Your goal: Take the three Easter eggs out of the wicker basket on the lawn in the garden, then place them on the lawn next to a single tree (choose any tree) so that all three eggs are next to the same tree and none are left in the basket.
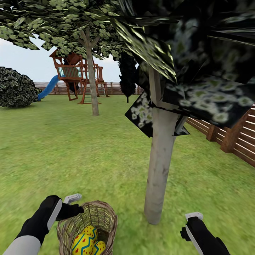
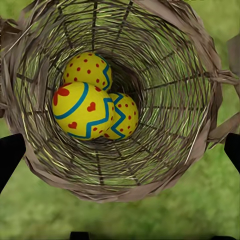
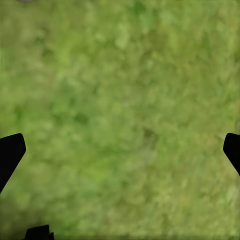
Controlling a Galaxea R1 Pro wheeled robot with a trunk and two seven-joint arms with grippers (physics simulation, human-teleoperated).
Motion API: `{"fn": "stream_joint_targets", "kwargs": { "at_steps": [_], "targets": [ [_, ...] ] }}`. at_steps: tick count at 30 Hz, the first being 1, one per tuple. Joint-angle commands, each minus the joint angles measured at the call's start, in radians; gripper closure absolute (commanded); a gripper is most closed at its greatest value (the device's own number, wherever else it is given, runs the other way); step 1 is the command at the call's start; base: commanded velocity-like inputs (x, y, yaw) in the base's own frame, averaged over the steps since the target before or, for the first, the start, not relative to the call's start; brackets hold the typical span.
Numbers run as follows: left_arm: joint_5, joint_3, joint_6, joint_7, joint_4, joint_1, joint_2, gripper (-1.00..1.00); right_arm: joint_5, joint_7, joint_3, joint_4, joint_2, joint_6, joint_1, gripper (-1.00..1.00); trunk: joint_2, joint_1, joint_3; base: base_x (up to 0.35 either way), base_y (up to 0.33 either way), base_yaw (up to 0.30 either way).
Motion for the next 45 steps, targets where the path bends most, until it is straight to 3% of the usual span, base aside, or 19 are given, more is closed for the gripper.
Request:
{"fn": "stream_joint_targets", "kwargs": {
  "at_steps": [1,21,33,40,42,45],
  "targets": [
    [0.004,0.001,0.003,0.0,0.0,-0.001,0.0,-1.0,-0.011,0.009,0.007,-0.003,0.063,0.0,-0.041,-1.0,-0.007,0.004,-0.004,0.0,0.0,0.0],
    [0.005,0.008,-0.001,0.002,0.0,-0.001,-0.001,-1.0,-0.011,0.009,0.007,-0.015,0.061,0.0,-0.041,-1.0,-0.147,0.08,-0.067,0.0,0.0,-0.008],
    [0.007,0.009,-0.004,0.002,0.0,-0.001,0.0,-1.0,-0.014,0.008,-0.001,-0.021,0.046,0.005,-0.041,-1.0,-0.231,0.126,-0.103,0.0,0.0,-0.258],
    [0.007,0.01,-0.004,0.002,0.0,-0.001,0.002,-1.0,-0.014,0.008,-0.001,-0.021,0.046,0.002,-0.041,-1.0,-0.28,0.153,-0.125,0.0,0.0,-0.057],
    [0.007,0.013,0.0,-0.001,-0.001,-0.001,0.014,-1.0,-0.012,0.008,-0.001,-0.021,0.046,0.002,-0.041,-1.0,-0.294,0.161,-0.131,0.0,0.0,-0.004],
    [0.008,0.021,0.005,-0.006,0.006,-0.001,0.072,-1.0,-0.014,0.008,-0.002,-0.021,0.042,0.005,-0.041,-1.0,-0.315,0.172,-0.14,0.0,0.0,0.0]
  ]
}}
